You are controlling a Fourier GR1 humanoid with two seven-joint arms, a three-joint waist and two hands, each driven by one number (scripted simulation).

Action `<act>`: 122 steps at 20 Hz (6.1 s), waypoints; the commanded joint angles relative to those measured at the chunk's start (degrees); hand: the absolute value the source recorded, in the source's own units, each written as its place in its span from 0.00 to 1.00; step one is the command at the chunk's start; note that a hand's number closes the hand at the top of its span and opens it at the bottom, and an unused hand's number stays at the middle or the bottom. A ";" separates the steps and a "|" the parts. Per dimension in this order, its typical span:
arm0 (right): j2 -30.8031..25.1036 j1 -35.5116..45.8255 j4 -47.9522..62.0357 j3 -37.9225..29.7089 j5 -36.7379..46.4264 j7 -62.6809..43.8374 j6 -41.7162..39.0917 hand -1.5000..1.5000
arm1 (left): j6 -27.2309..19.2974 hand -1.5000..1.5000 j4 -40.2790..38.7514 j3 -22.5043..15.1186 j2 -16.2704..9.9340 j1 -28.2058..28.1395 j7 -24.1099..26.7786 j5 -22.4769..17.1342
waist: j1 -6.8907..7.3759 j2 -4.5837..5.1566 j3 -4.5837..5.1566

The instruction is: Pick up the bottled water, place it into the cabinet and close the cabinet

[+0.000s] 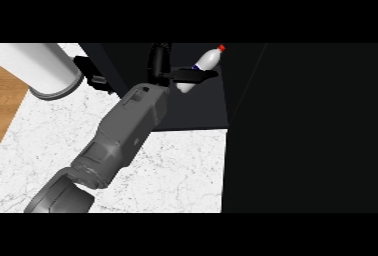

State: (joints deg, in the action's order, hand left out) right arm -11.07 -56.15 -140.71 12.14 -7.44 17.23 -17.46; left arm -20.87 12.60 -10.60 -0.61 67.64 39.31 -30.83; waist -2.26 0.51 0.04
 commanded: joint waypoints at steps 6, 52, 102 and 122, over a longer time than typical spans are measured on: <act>0.57 -2.61 -7.51 1.19 -2.04 -4.12 1.58 0.00 | 2.18 0.00 11.36 -5.20 0.60 -10.66 -1.76 -1.60 | 1.48 -0.95 -0.01; -18.23 6.66 -11.98 28.87 19.83 -8.40 -8.99 1.00 | 16.57 0.00 88.53 -9.62 -27.52 -75.49 -11.49 -15.28 | 4.46 -1.60 0.46; -17.80 41.60 -1.90 29.26 6.58 -27.61 -11.04 1.00 | 37.60 0.00 90.13 3.91 -43.04 -81.91 -14.08 -26.61 | 16.03 1.32 1.78; -8.95 43.90 5.80 28.08 -6.28 -29.62 -8.64 1.00 | 40.37 0.00 88.89 5.50 -43.95 -80.54 -14.21 -28.32 | 18.81 3.79 1.33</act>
State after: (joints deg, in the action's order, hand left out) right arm -24.72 -13.85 -137.67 35.88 -10.17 -8.87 -28.85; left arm 18.99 101.65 -5.32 -44.53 -12.97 25.08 -58.73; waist 16.09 3.84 1.74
